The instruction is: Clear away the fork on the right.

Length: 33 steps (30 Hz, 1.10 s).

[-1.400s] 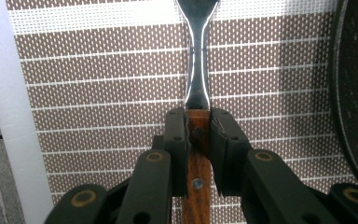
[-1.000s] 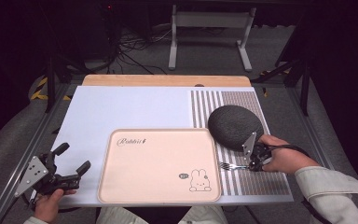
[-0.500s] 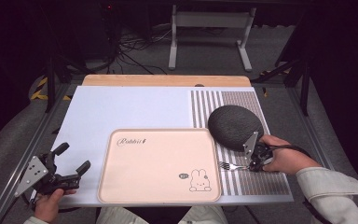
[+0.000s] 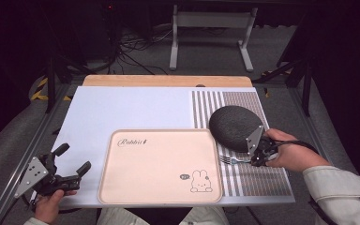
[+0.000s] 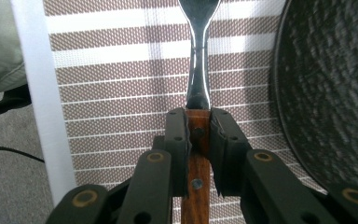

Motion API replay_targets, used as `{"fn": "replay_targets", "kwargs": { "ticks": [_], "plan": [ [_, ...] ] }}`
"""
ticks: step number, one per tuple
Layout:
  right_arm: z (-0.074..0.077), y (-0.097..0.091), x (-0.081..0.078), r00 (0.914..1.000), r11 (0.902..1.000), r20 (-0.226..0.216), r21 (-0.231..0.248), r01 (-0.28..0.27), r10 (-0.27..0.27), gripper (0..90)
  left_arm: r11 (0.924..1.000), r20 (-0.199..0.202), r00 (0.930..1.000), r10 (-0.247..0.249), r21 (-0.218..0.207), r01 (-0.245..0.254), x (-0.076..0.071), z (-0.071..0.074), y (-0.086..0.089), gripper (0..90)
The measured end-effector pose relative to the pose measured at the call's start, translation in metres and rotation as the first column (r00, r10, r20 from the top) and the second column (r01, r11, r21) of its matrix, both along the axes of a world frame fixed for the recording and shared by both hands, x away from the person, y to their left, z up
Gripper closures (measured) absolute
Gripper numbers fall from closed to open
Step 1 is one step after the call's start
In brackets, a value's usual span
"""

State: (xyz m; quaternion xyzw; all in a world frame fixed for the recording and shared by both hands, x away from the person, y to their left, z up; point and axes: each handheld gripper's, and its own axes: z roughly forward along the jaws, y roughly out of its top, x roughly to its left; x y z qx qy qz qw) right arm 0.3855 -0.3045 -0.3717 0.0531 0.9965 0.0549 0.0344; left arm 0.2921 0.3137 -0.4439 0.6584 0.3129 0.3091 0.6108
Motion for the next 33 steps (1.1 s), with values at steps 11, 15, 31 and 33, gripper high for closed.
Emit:
{"fn": "replay_targets", "kwargs": {
  "ticks": [11,15,31,33],
  "plan": [
    [0.029,0.015,0.000,0.9982,0.9993,0.058,0.035,-0.012,0.010,78.7,1.0000,0.000,1.0000,0.000,0.001,0.000,0.000,0.000,0.000,2.7],
    [0.035,0.025,0.000,0.9975,0.9983,0.071,0.058,-0.008,0.004,78.7,1.0000,0.001,1.0000,-0.002,0.001,0.002,0.000,0.000,0.000,2.7],
    [0.053,0.059,0.001,0.9892,0.9838,0.033,0.114,0.138,-0.143,78.8,1.0000,0.004,1.0000,-0.005,0.008,0.005,0.000,0.000,-0.001,2.7],
    [0.054,0.065,0.000,0.9877,0.9822,0.036,0.116,0.147,-0.152,78.7,1.0000,0.006,1.0000,-0.005,0.005,0.005,0.000,0.000,-0.001,2.7]
  ]
}}
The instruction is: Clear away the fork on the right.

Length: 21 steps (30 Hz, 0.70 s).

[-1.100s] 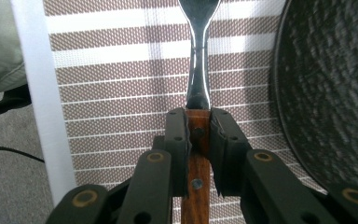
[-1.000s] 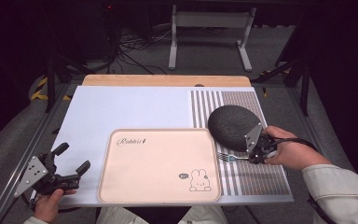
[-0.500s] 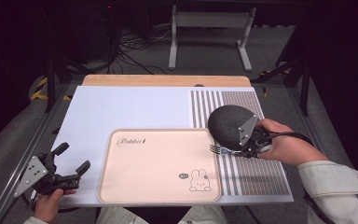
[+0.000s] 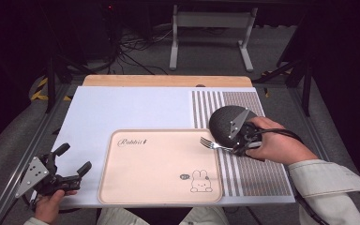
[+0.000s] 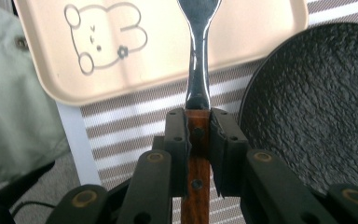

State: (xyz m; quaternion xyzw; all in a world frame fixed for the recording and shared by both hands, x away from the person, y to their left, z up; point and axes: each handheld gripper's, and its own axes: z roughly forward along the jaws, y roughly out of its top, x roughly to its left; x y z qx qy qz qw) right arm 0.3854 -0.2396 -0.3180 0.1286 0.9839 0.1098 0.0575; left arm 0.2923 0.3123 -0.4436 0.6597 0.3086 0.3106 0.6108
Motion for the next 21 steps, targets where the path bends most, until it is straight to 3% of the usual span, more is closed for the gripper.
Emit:
{"fn": "replay_targets", "kwargs": {
  "ticks": [3,9,12,19,21],
  "plan": [
    [0.001,0.009,-0.002,1.0000,1.0000,0.006,-0.007,0.003,-0.003,78.7,1.0000,0.000,1.0000,0.001,-0.001,-0.001,0.000,0.000,0.000,2.7],
    [-0.001,0.021,-0.003,0.9975,0.9975,-0.008,0.002,0.070,-0.070,78.8,1.0000,0.002,1.0000,-0.001,0.002,0.001,0.000,0.000,0.000,2.6],
    [-0.002,0.028,-0.003,0.9911,0.9914,-0.033,0.021,0.129,-0.129,78.7,1.0000,0.001,1.0000,-0.001,0.000,0.001,0.001,0.000,0.000,2.7],
    [-0.004,0.043,-0.004,0.9842,0.9842,-0.044,0.039,0.173,-0.171,78.7,1.0000,0.004,1.0000,0.001,0.002,-0.001,0.000,0.001,0.000,2.6],
    [-0.005,0.050,-0.004,0.9769,0.9764,-0.046,0.048,0.211,-0.208,78.7,1.0000,0.003,1.0000,0.001,-0.002,-0.001,0.000,0.001,0.000,2.7]
  ]
}}
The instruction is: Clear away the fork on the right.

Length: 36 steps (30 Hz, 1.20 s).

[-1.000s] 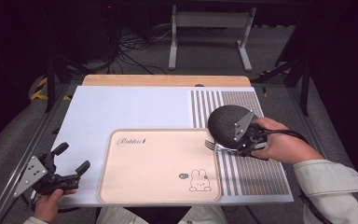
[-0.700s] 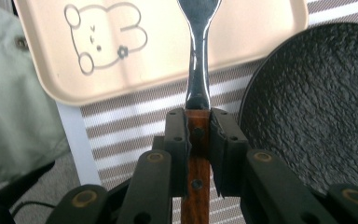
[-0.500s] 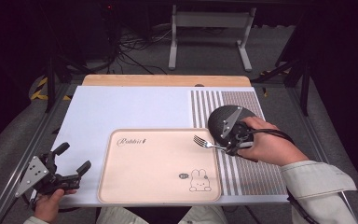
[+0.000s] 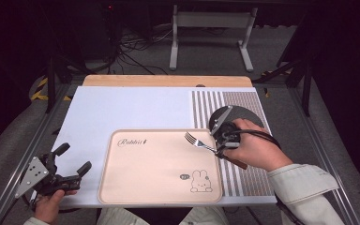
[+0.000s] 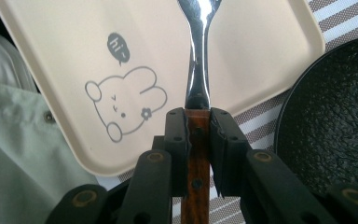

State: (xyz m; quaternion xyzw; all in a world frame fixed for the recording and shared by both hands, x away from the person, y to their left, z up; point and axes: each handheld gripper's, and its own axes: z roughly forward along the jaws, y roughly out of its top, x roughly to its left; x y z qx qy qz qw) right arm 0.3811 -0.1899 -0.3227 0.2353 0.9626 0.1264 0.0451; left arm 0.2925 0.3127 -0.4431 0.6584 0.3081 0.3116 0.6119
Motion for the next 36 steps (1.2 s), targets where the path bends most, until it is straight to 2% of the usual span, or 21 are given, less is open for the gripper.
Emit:
{"fn": "replay_targets", "kwargs": {
  "ticks": [1,2,3,5,11,14,16,18,20,21,23,24,26,27,31,32,33,36],
  "plan": [
    [0.000,0.002,0.000,0.9999,0.9999,-0.002,0.004,0.013,-0.013,78.7,1.0000,0.000,1.0000,0.000,-0.001,0.000,0.000,0.000,0.000,2.7],
    [0.001,0.006,-0.001,0.9980,0.9980,0.008,0.004,0.063,-0.063,78.8,1.0000,0.000,1.0000,-0.002,0.001,0.002,0.000,0.000,0.000,2.7],
    [0.001,0.008,0.000,0.9975,0.9976,0.017,0.008,0.068,-0.068,78.8,1.0000,0.000,1.0000,-0.002,0.001,0.002,0.000,0.000,0.000,2.7],
    [0.002,0.011,-0.001,0.9933,0.9931,0.017,0.028,0.114,-0.115,78.8,1.0000,-0.002,1.0000,-0.004,0.002,0.004,0.001,0.000,-0.001,2.6],
    [0.000,0.020,-0.003,0.9805,0.9792,-0.003,0.051,0.196,-0.196,78.8,1.0000,0.000,1.0000,-0.001,-0.002,0.001,0.000,0.000,0.000,2.7],
    [-0.002,0.025,-0.004,0.9762,0.9743,-0.011,0.060,0.217,-0.217,78.8,1.0000,0.001,1.0000,-0.002,-0.001,0.002,0.000,0.000,0.000,2.7],
    [-0.004,0.029,-0.005,0.9690,0.9674,-0.005,0.057,0.247,-0.247,78.8,1.0000,0.001,1.0000,-0.002,0.000,0.002,0.000,0.000,0.000,2.7],
    [-0.005,0.032,-0.005,0.9580,0.9558,-0.010,0.067,0.287,-0.287,78.8,1.0000,0.001,1.0000,-0.002,0.000,0.002,0.000,0.000,0.000,2.6],
    [-0.007,0.034,-0.006,0.9489,0.9474,-0.004,0.055,0.315,-0.316,78.8,1.0000,0.002,1.0000,-0.001,0.000,0.001,0.000,0.000,0.000,2.7],
    [-0.008,0.036,-0.007,0.9410,0.9393,-0.002,0.059,0.338,-0.338,78.8,1.0000,0.002,1.0000,-0.002,-0.001,0.002,0.000,0.000,0.000,2.7],
    [-0.009,0.037,-0.007,0.9392,0.9375,-0.004,0.059,0.343,-0.343,78.8,1.0000,0.002,1.0000,-0.002,0.000,0.002,0.000,0.001,0.000,2.6],
    [-0.011,0.039,-0.007,0.9333,0.9314,-0.001,0.063,0.358,-0.359,78.8,1.0000,0.002,1.0000,-0.002,0.000,0.002,0.000,0.001,0.000,2.7],
    [-0.014,0.041,-0.007,0.9295,0.9276,-0.010,0.062,0.368,-0.369,78.8,1.0000,0.003,1.0000,-0.003,0.000,0.003,0.000,0.001,0.000,2.7],
    [-0.016,0.042,-0.007,0.9310,0.9292,-0.011,0.060,0.365,-0.365,78.8,1.0000,0.002,1.0000,-0.003,0.000,0.003,0.000,0.001,0.000,2.7],
    [-0.020,0.045,-0.007,0.9267,0.9242,-0.039,0.069,0.376,-0.374,78.8,1.0000,0.004,1.0000,-0.001,0.000,0.001,0.000,0.001,0.001,2.7],
    [-0.023,0.047,-0.007,0.9243,0.9213,-0.041,0.074,0.382,-0.379,78.8,1.0000,0.003,1.0000,-0.002,0.000,0.002,0.000,0.001,0.000,2.7],
    [-0.026,0.049,-0.006,0.9193,0.9154,-0.072,0.090,0.392,-0.387,78.8,1.0000,0.003,1.0000,-0.002,0.000,0.002,0.000,0.001,0.000,2.7],
    [-0.032,0.051,-0.005,0.9135,0.9084,-0.077,0.101,0.406,-0.399,78.8,1.0000,0.002,1.0000,-0.004,0.003,0.004,0.000,0.001,0.000,2.7]
  ]
}}
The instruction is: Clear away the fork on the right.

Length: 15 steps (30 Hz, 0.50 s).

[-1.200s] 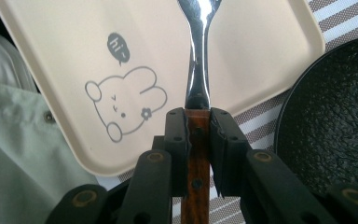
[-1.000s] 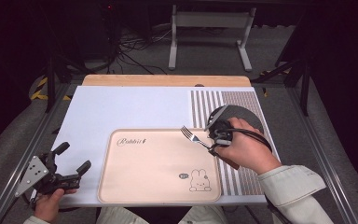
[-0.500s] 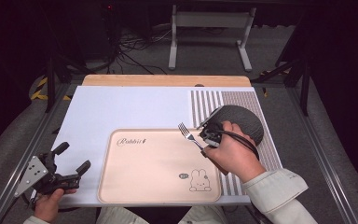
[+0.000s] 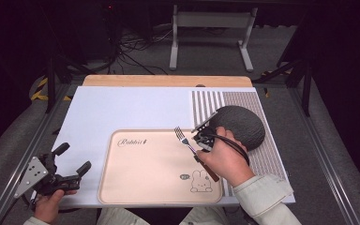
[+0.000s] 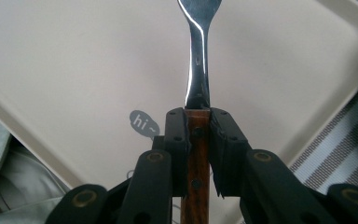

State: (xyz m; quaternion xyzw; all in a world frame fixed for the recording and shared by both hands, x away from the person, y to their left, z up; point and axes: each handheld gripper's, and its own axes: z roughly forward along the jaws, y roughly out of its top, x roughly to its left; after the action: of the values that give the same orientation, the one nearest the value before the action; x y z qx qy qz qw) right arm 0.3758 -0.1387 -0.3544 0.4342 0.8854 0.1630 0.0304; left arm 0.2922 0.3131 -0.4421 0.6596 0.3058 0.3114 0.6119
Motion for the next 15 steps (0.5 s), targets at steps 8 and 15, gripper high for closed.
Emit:
{"fn": "replay_targets", "kwargs": {
  "ticks": [8,15],
  "plan": [
    [-0.018,0.007,0.001,0.9995,0.9999,-0.030,0.011,0.001,0.000,78.8,1.0000,0.004,1.0000,0.004,-0.003,-0.004,0.000,0.000,0.001,2.7],
    [-0.030,0.007,0.001,0.9982,0.9998,-0.057,0.003,0.019,-0.019,78.8,1.0000,0.001,1.0000,0.005,-0.002,-0.005,0.000,0.000,0.000,2.7]
  ]
}}
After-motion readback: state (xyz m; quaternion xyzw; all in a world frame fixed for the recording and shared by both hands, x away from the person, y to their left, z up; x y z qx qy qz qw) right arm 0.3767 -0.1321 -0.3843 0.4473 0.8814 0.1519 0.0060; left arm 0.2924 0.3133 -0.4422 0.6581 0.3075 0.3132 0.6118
